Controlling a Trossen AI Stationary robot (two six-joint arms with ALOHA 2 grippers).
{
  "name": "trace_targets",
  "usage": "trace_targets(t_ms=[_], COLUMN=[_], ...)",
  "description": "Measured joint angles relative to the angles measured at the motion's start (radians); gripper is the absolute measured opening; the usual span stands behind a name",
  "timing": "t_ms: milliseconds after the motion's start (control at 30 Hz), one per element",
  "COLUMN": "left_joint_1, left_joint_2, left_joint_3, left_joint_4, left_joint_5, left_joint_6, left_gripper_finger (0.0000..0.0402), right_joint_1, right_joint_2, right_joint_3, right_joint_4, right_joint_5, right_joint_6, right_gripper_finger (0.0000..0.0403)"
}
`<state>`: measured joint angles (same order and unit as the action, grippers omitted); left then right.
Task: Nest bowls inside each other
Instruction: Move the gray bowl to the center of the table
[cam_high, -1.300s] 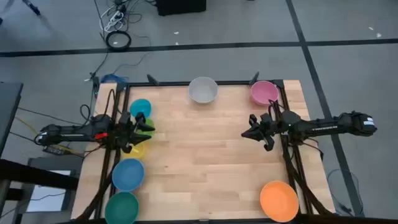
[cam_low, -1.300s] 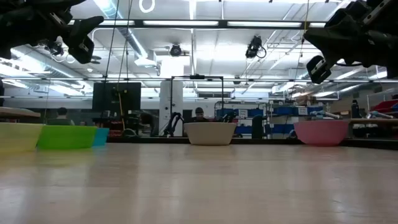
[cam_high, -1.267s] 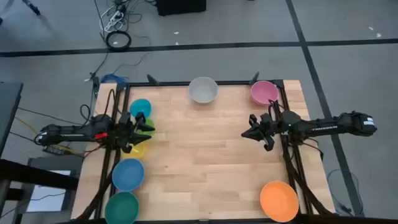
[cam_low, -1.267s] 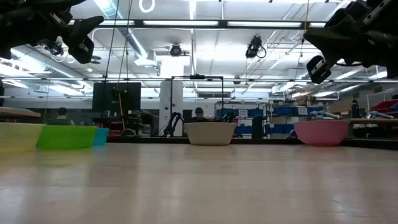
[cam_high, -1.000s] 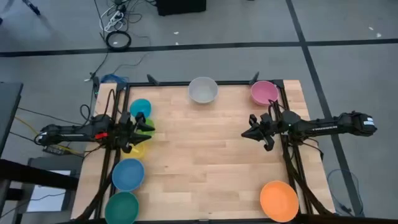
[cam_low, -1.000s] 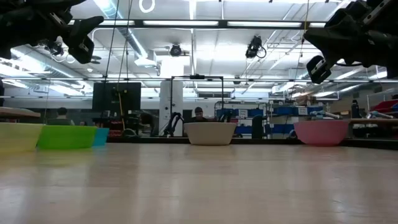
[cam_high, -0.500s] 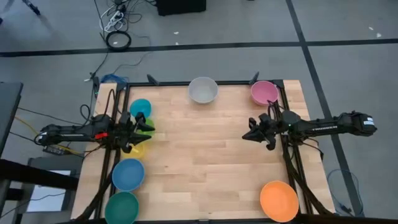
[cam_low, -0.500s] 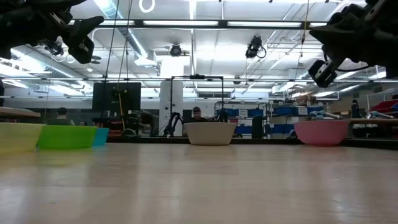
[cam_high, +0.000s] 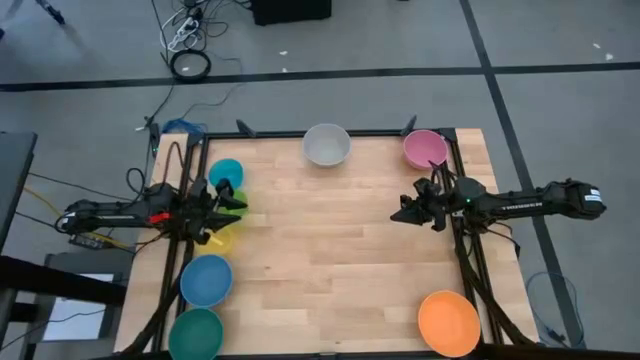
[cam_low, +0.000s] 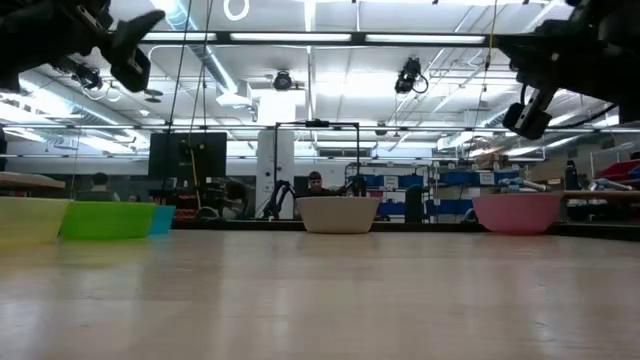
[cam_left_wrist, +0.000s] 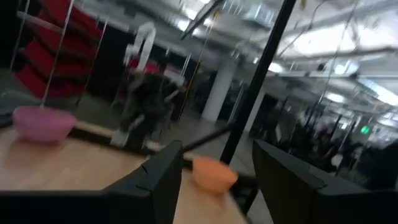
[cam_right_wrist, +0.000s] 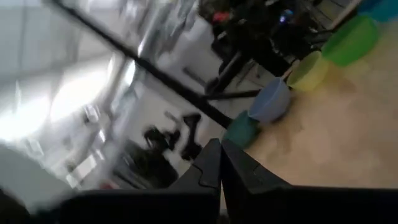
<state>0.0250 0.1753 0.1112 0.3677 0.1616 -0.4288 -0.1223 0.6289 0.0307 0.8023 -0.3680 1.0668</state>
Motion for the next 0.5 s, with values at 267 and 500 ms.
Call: trace_targets(t_ms=[267, 500], left_joint_1=[0.000, 0.000], left_joint_2=[0.000, 0.010], left_joint_3=[0.000, 0.000], left_joint_4=[0.207, 0.185], left_joint_5=[-0.042, -0.171], left_joint_6=[0.002, 0.088], left_gripper_finger=[0.0202, 0.0202], right_joint_1=[-0.010, -0.040], right_joint_2=[0.000, 0.000], right_joint_3=[0.000, 0.000], right_joint_4=[0.031, 0.031], right_joint_5=[0.130, 0.274], right_joint_6=[0.340, 0.272], right_gripper_finger=[0.0002, 0.0002])
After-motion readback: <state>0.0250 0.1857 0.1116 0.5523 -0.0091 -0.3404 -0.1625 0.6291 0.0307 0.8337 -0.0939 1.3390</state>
